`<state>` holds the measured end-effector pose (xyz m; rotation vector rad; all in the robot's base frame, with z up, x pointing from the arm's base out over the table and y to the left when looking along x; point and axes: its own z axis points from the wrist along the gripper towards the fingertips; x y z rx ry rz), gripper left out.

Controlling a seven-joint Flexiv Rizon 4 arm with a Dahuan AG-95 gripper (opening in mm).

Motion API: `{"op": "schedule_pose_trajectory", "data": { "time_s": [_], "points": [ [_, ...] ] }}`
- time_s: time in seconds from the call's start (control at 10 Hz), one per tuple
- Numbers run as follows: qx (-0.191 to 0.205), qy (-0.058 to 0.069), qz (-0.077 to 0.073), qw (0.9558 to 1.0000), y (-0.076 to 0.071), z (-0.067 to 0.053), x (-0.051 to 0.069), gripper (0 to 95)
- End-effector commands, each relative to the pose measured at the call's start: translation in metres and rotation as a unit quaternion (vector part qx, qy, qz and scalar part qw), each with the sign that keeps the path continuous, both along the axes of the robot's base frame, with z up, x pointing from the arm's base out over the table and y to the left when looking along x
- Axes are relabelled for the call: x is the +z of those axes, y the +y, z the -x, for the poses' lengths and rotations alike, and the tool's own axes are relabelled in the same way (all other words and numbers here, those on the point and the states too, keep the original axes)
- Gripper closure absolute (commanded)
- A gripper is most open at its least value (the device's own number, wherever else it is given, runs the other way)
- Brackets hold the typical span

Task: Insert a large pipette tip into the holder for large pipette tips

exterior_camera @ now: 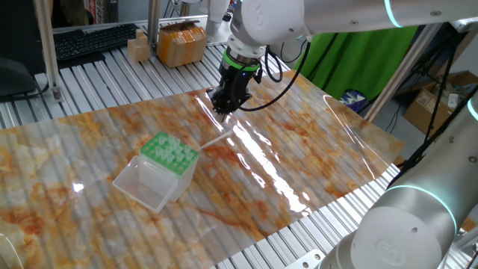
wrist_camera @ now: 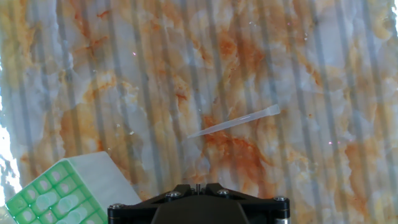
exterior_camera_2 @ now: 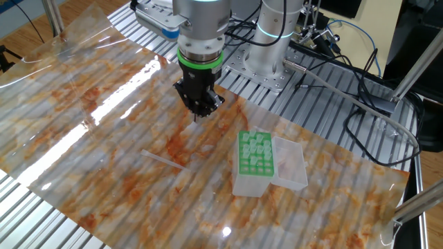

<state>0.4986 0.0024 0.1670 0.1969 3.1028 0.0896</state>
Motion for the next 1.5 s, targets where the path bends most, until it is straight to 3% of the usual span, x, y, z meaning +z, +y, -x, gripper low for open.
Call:
{"op": "schedule_pose_trajectory", "data": {
  "time_s": [0.1,0.6,1.2,1.5],
  "points": [
    [-0.025,0.006,-0.001,0.9997,-0.001,-0.001,-0.002,95.0],
    [-0.084,0.015,0.000,0.9964,-0.009,-0.005,-0.016,95.0],
    [-0.156,0.045,-0.001,0.9867,-0.026,-0.009,-0.031,95.0],
    [-0.184,0.053,0.001,0.9814,-0.030,-0.010,-0.038,95.0]
  ]
}}
